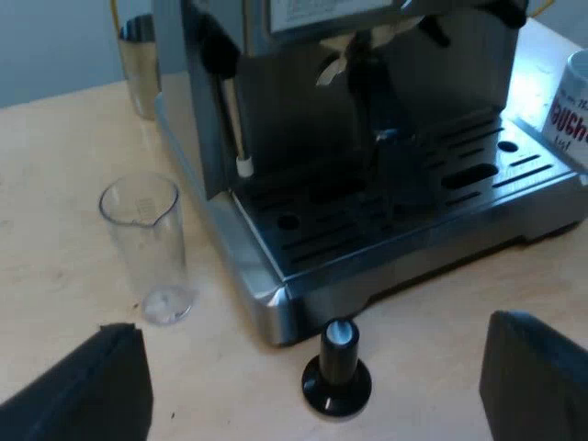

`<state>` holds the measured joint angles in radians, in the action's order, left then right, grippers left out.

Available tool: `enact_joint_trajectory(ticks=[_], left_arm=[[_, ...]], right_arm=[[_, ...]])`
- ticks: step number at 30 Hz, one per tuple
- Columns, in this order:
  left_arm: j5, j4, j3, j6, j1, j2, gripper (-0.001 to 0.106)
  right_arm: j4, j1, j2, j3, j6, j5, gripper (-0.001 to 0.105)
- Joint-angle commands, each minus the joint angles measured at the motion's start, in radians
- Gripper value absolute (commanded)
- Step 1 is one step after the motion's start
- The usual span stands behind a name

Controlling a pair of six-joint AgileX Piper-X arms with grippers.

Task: Place mug into machine

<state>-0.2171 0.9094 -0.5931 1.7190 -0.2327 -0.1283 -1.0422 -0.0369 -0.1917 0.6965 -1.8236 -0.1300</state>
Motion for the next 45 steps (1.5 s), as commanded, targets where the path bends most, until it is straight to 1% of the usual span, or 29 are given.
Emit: enact_joint_trajectory(ticks=[1, 5, 7, 9, 11, 13, 14, 16, 19, 22, 24, 31, 35, 43, 45], left_arm=[[-0.004, -0.053, -0.018, 0.012, -0.044, -0.023, 0.079], [-0.004, -0.109, -0.018, 0.012, -0.107, -0.051, 0.079], [-0.004, -0.141, -0.018, 0.06, -0.151, -0.078, 0.079], [-0.014, -0.168, -0.018, 0.078, -0.183, -0.102, 0.079], [-0.031, -0.198, -0.018, 0.081, -0.216, -0.123, 0.079], [-0.043, -0.235, -0.018, 0.081, -0.26, -0.152, 0.079], [-0.045, -0.24, -0.018, 0.081, -0.268, -0.16, 0.079], [-0.049, -0.269, -0.018, 0.081, -0.321, -0.193, 0.079], [-0.049, -0.296, -0.018, 0.081, -0.384, -0.226, 0.079], [-0.066, -0.319, -0.018, 0.081, -0.442, -0.256, 0.079], [-0.069, -0.321, -0.018, 0.081, -0.462, -0.271, 0.079], [-0.068, -0.321, -0.018, 0.081, -0.471, -0.287, 0.079], [-0.068, -0.321, -0.018, 0.081, -0.471, -0.287, 0.079], [-0.068, -0.321, -0.018, 0.081, -0.471, -0.287, 0.079], [-0.068, -0.321, -0.018, 0.081, -0.471, -0.287, 0.079]], right_arm=[[0.007, -0.005, -0.037, 0.034, -0.006, -0.009, 0.074], [0.007, -0.005, -0.088, 0.068, -0.022, -0.009, 0.074], [0.007, -0.005, -0.115, 0.091, -0.055, -0.009, 0.074], [0.007, -0.005, -0.14, 0.109, -0.086, -0.009, 0.074], [0.008, -0.005, -0.159, 0.124, -0.088, -0.013, 0.074], [0.016, -0.005, -0.182, 0.131, -0.088, -0.043, 0.074], [0.017, -0.005, -0.187, 0.13, -0.088, -0.049, 0.074], [0.017, -0.005, -0.207, 0.13, -0.088, -0.068, 0.074], [0.017, -0.005, -0.23, 0.13, -0.088, -0.069, 0.074], [0.017, -0.005, -0.247, 0.13, -0.088, -0.069, 0.074], [0.017, -0.005, -0.254, 0.13, -0.088, -0.069, 0.074], [0.024, -0.005, -0.279, 0.13, -0.088, -0.069, 0.074], [0.06, -0.005, -0.295, 0.122, -0.088, -0.069, 0.074], [0.202, -0.005, -0.306, 0.038, -0.088, -0.069, 0.074], [0.206, -0.005, -0.306, 0.035, -0.088, -0.069, 0.074]])
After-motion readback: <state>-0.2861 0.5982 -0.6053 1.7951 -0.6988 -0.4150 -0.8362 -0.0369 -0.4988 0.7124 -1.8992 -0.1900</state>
